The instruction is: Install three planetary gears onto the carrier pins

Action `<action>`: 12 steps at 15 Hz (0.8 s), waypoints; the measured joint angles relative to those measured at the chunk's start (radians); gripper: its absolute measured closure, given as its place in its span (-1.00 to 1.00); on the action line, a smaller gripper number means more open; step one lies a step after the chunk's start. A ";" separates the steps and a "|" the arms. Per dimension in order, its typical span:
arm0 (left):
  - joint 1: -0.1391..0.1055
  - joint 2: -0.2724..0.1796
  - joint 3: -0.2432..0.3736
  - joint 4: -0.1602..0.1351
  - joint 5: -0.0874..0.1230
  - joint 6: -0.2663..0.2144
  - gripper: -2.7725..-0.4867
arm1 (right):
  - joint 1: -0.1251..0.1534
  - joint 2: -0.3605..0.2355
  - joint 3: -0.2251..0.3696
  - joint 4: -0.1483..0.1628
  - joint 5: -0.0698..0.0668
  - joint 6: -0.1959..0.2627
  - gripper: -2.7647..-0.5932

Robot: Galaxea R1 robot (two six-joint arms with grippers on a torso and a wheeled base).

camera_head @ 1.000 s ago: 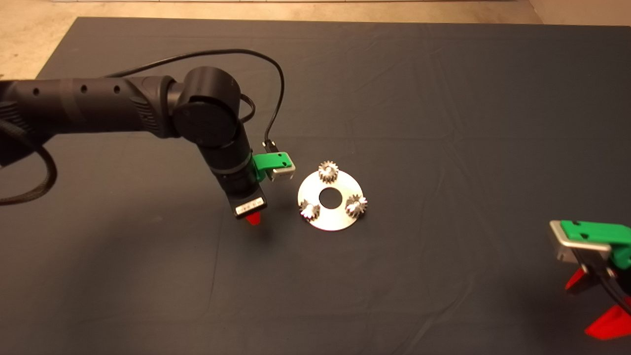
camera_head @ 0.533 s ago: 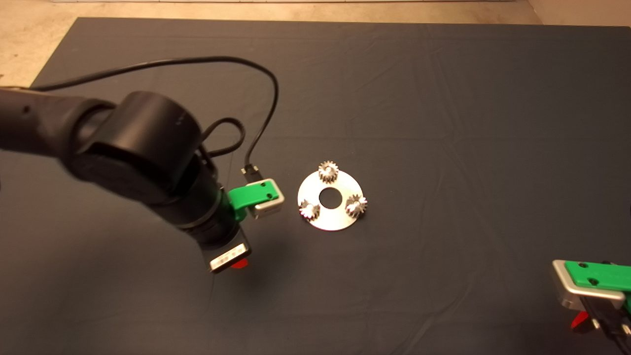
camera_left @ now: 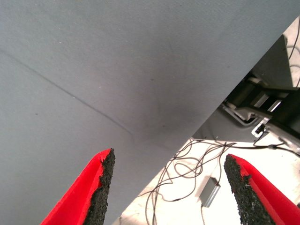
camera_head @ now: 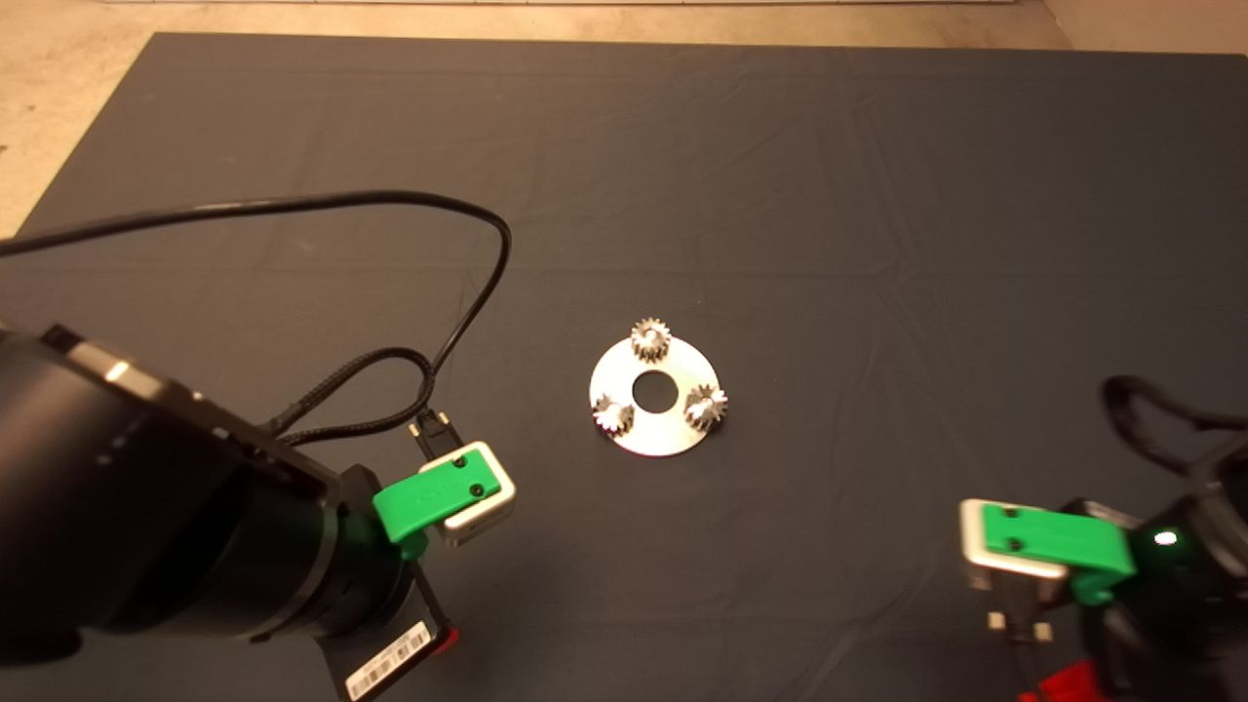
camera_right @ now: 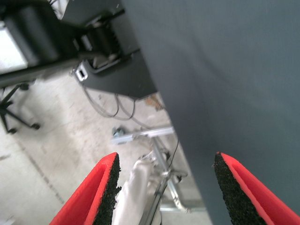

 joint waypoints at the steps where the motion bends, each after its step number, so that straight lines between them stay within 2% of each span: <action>1: 0.000 0.000 0.010 0.002 0.000 -0.015 0.01 | -0.054 0.039 0.000 -0.048 -0.014 0.038 0.19; 2: 0.000 0.000 0.016 0.007 0.000 -0.032 0.01 | -0.129 0.057 0.000 -0.105 -0.032 0.060 0.19; 3: 0.000 0.000 0.022 0.018 0.000 -0.049 0.01 | -0.217 0.059 0.000 -0.174 -0.044 0.074 0.19; 4: 0.001 0.001 0.025 0.037 0.000 -0.063 0.01 | -0.295 0.058 0.000 -0.250 -0.056 0.085 0.19; 5: 0.004 0.007 0.026 0.062 0.000 -0.084 0.01 | -0.367 0.057 0.001 -0.335 -0.061 0.098 0.19; 6: 0.017 0.017 0.027 0.088 0.000 -0.103 0.01 | -0.429 0.053 0.002 -0.411 -0.068 0.106 0.19; 7: 0.037 0.025 0.028 0.113 0.000 -0.115 0.01 | -0.479 0.049 0.002 -0.470 -0.077 0.117 0.19; 8: 0.057 0.028 0.031 0.153 0.000 -0.132 0.01 | -0.518 0.042 0.003 -0.518 -0.085 0.125 0.19; 9: 0.078 0.031 0.033 0.203 0.000 -0.145 0.01 | -0.542 0.034 0.003 -0.546 -0.089 0.128 0.19; 10: 0.094 0.039 0.033 0.255 0.000 -0.161 0.01 | -0.547 0.030 0.004 -0.557 -0.091 0.131 0.19; 11: 0.110 0.046 0.033 0.291 -0.001 -0.169 0.01 | -0.537 0.031 0.004 -0.560 -0.092 0.134 0.19; 12: 0.119 0.047 0.033 0.308 -0.001 -0.181 0.01 | -0.506 0.031 0.006 -0.561 -0.092 0.134 0.19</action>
